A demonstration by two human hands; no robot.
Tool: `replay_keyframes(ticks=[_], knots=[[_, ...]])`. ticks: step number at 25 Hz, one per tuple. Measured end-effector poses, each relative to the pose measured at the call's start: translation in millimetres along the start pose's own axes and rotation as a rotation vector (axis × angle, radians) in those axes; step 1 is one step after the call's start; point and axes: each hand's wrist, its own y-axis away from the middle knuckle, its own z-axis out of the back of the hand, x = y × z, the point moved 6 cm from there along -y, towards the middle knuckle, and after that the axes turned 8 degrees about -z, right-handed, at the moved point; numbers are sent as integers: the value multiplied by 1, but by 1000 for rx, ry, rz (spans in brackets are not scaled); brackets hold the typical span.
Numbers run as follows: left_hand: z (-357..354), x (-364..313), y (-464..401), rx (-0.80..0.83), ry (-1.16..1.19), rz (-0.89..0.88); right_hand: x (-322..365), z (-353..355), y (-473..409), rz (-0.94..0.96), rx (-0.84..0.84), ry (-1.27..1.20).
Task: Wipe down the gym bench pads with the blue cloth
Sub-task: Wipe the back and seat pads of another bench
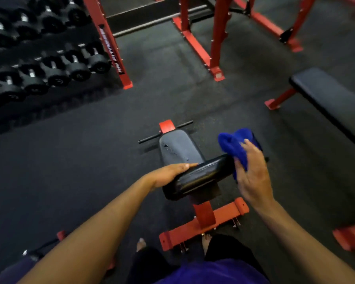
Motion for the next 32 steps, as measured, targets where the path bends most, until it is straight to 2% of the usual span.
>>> replay_keyframes(ticks=[2,4,6,8,10,13,16,18,21,25,27,29,32], knots=[[4,14,-17,22,-39,-37,39,-31,34,104,62,114],[9,36,-30,133,-35,-107,69,-83,71,181,139,312],[14,51,-37,316,-3,-200,81,-116,88,80,95,458],[17,59,-38,424,42,-252,84,-125,89,-84,19,459],[21,55,-40,481,137,-249,92,-129,90,-181,10,398],[20,53,-47,542,194,-217,106,-130,92,-187,67,393],[27,56,-54,595,146,-193,108,-130,93,-247,50,325],[31,55,-59,614,59,-239,105,-130,93,-383,-69,309],[25,53,-68,606,55,-237,92,-138,98,-585,-225,321],[-5,54,-77,473,205,-205,84,-153,97,-592,-176,414],[-18,61,-88,457,284,-176,86,-158,93,-645,-172,431],[-27,75,-106,500,251,-229,90,-160,90,-694,-183,440],[-29,91,-135,647,154,-311,91,-165,80,-762,-189,461]])
